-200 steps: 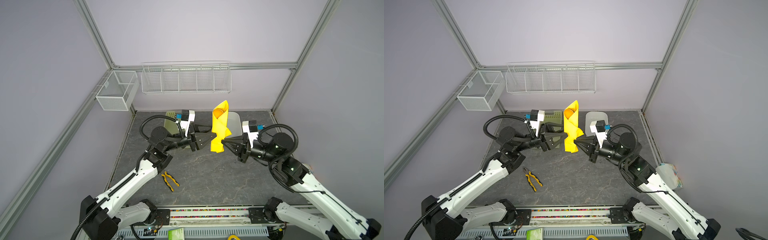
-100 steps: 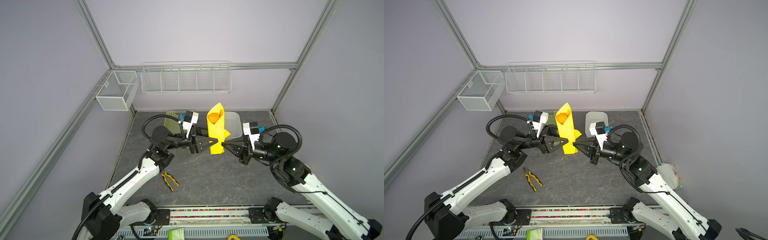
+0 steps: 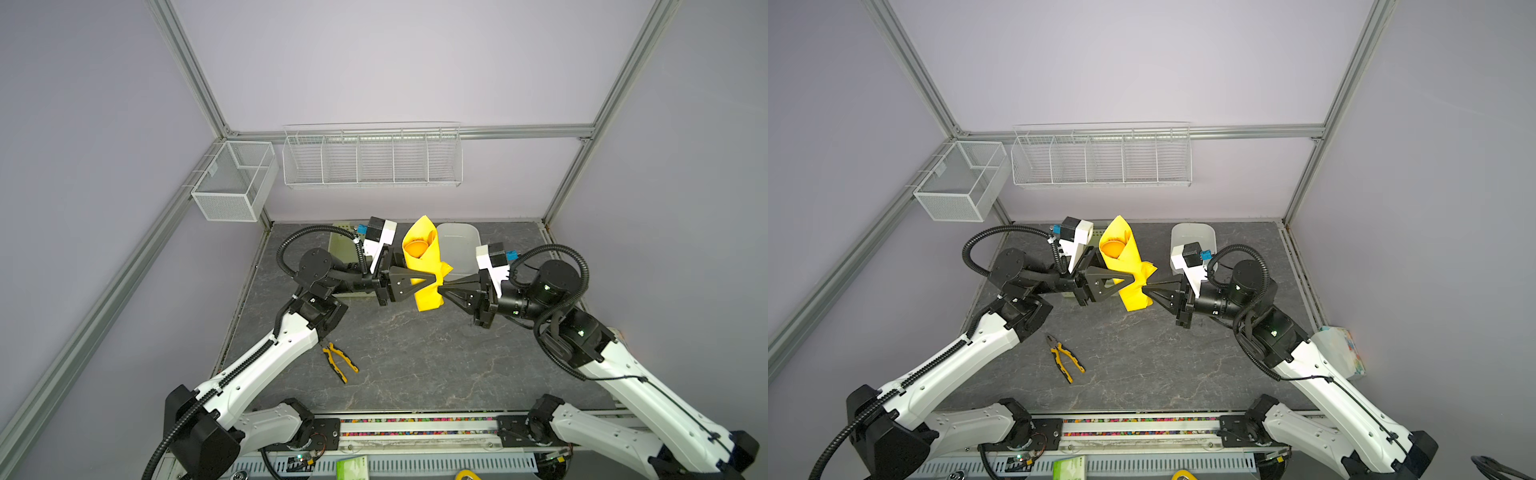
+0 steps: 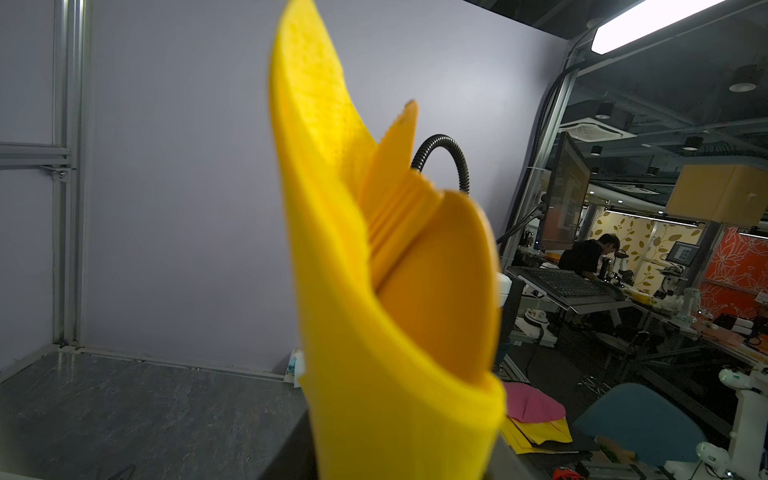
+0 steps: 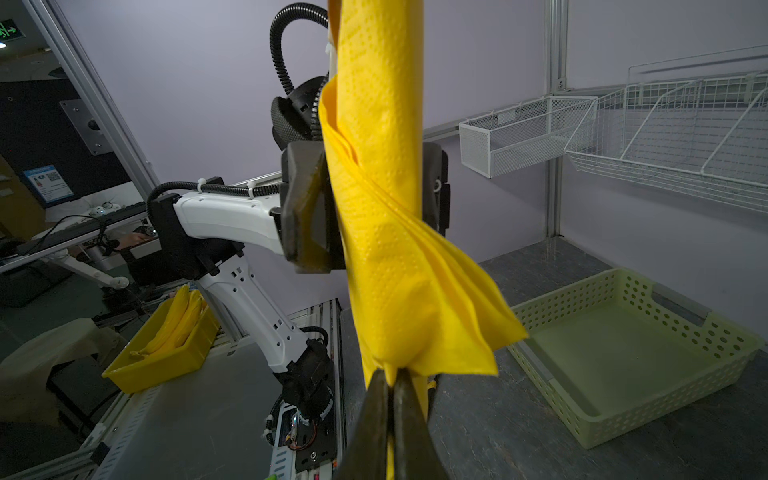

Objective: Place the utensils on the paper napkin and roll it up

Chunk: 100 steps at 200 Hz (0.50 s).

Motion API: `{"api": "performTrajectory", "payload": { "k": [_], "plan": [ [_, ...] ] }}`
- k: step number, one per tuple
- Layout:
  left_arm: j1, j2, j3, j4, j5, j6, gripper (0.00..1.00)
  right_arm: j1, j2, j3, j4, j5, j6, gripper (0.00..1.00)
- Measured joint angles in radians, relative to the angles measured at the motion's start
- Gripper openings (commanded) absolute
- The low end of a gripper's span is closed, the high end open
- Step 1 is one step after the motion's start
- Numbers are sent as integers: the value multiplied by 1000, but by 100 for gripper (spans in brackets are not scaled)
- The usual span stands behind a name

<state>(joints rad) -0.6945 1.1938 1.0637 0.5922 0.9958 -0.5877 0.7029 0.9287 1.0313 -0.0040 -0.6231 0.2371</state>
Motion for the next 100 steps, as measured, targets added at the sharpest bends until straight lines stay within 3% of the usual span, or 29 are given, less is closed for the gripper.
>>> {"api": "performTrajectory", "payload": {
  "k": [78, 100],
  "plan": [
    [0, -2, 6, -124, -32, 78, 17, 0, 0, 0, -32, -2, -2, 7],
    [0, -6, 6, -147, -38, 95, 15, 2, -3, 0, -41, 4, -3, 22]
  ]
}}
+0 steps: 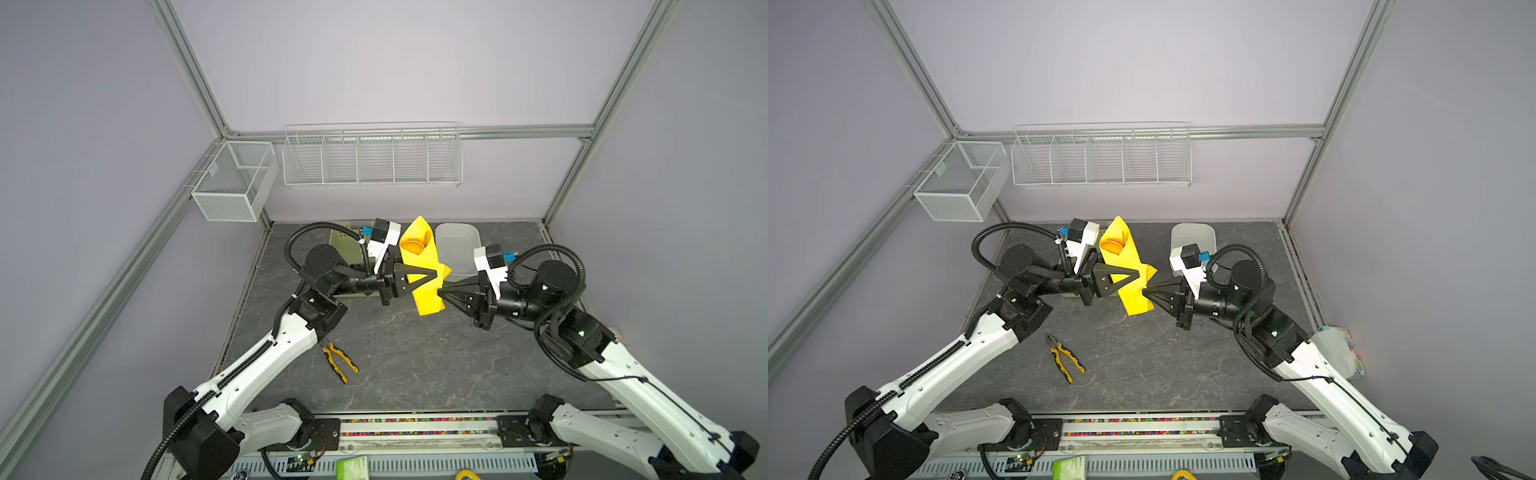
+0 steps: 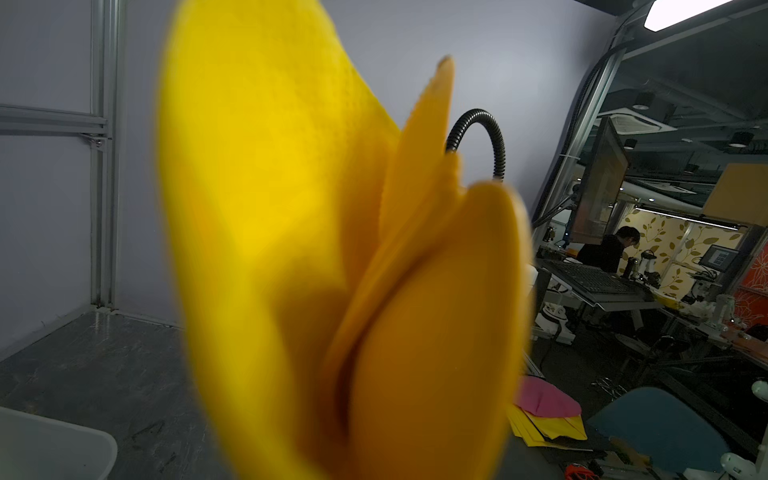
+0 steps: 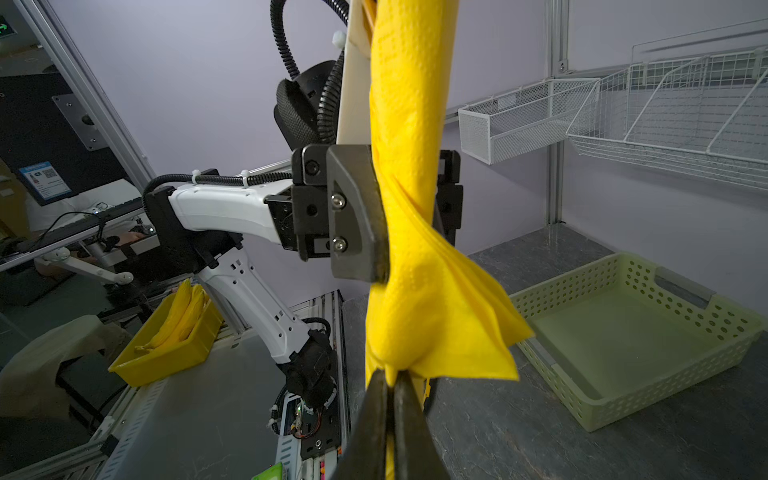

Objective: Place the utensils on the paper napkin and roll it up

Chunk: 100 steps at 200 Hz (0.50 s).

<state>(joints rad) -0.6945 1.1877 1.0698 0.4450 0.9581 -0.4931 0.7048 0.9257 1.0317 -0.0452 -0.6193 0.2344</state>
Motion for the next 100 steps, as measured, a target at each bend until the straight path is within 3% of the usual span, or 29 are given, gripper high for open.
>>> {"api": "performTrajectory", "payload": {
  "k": [21, 83, 100],
  "plan": [
    [0, -2, 0, -16, 0, 4, 14, 2, -12, 2, -20, 14, -2, 41],
    [0, -12, 23, -16, 41, -9, 12, 4, -78, 24, -77, 60, 3, 66],
    [0, -13, 35, -9, 56, -19, 12, 4, -80, 36, -77, 72, 5, 69]
  ]
}}
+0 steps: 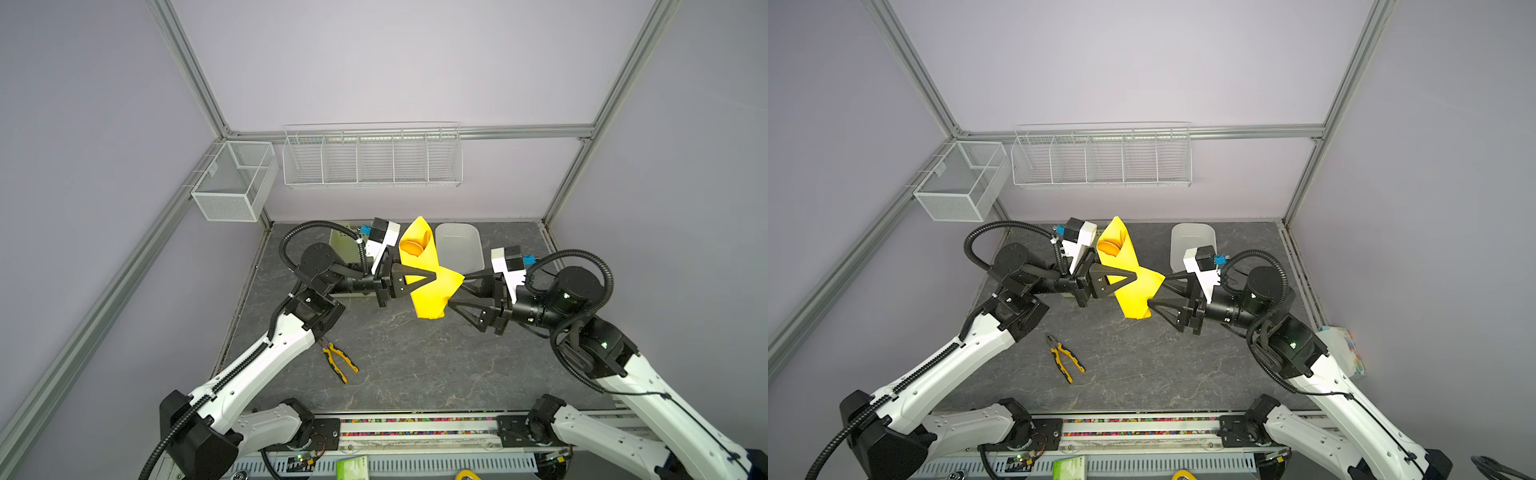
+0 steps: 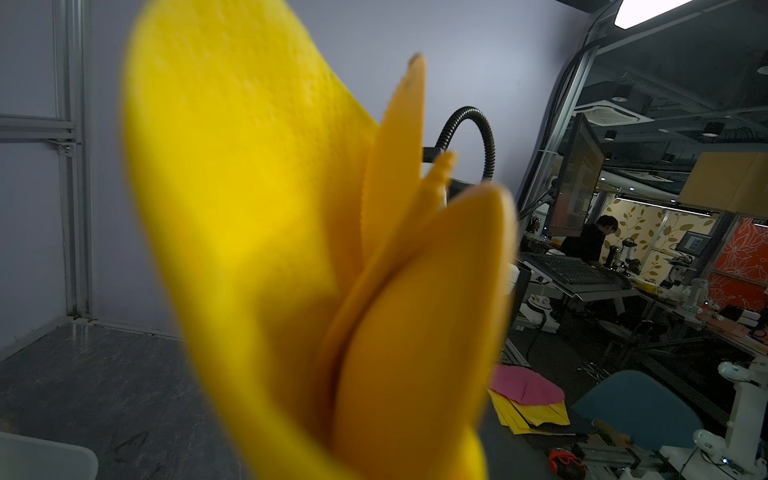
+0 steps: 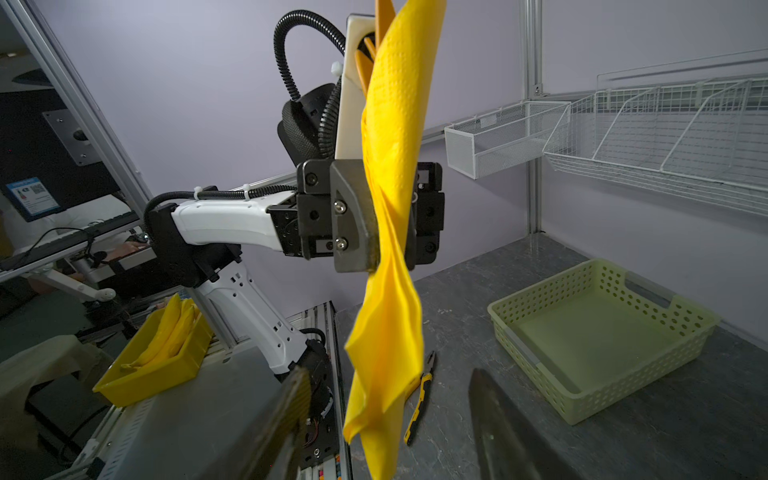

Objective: Place the utensils on the paper napkin and roll it up

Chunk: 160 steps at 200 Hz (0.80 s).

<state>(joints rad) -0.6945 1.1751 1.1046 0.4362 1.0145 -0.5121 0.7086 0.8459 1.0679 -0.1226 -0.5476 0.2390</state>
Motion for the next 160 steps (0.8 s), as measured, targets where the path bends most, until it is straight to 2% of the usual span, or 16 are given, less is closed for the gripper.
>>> {"api": "performTrajectory", "payload": {
  "k": [25, 43, 82, 107, 160],
  "plan": [
    [0, -6, 3, 8, 16, -10, 12, 0, 2, 12, 3, 5, 13, 65],
    [0, -7, 3, 8, 23, -15, 12, 0, 8, 19, 22, -11, 29, 58],
    [0, -7, 3, 7, 27, -18, 12, 0, 23, 33, 80, -35, 70, 32],
    [0, -7, 3, 7, 31, -18, 13, 0, 23, 45, 95, -38, 82, 8],
    [0, -8, 3, 6, 34, -26, 21, 0, 7, 66, 30, 26, 48, 7]
  ]
}}
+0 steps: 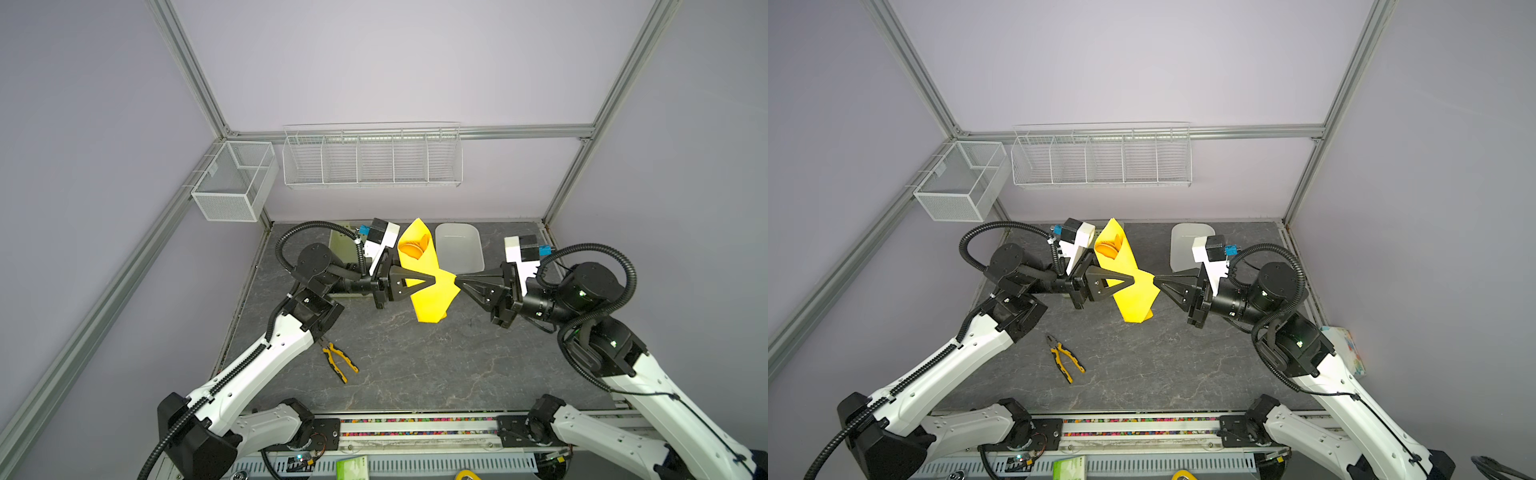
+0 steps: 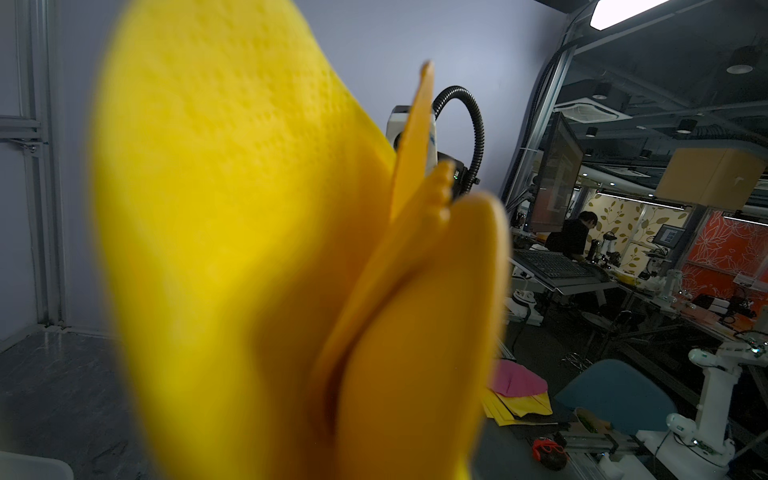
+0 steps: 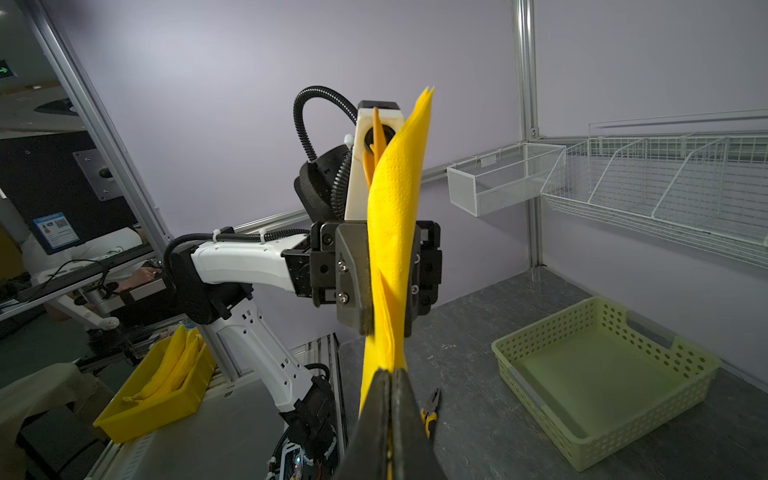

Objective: Place the utensils on the paper napkin and roll it up

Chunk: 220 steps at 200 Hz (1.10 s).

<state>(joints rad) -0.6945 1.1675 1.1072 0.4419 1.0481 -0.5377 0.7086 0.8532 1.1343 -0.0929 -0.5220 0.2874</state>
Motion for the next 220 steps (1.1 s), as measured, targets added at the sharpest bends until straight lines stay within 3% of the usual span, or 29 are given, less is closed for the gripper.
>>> {"api": "performTrajectory", "payload": {
  "k": [74, 138, 174, 220],
  "plan": [
    [-1, 0, 0, 8, 13, -16, 16, 0, -27, 0, -48, 56, -27, 7],
    [-1, 36, 0, 122, 58, -122, 16, 0, 59, 19, -48, 61, -41, 7],
    [-1, 39, 1, 125, 60, -126, 14, 1, 106, 27, -56, 36, -35, 24],
    [-2, 2, 34, -131, -1, 59, 12, 1, 5, 26, -116, 113, -40, 40]
  ]
}}
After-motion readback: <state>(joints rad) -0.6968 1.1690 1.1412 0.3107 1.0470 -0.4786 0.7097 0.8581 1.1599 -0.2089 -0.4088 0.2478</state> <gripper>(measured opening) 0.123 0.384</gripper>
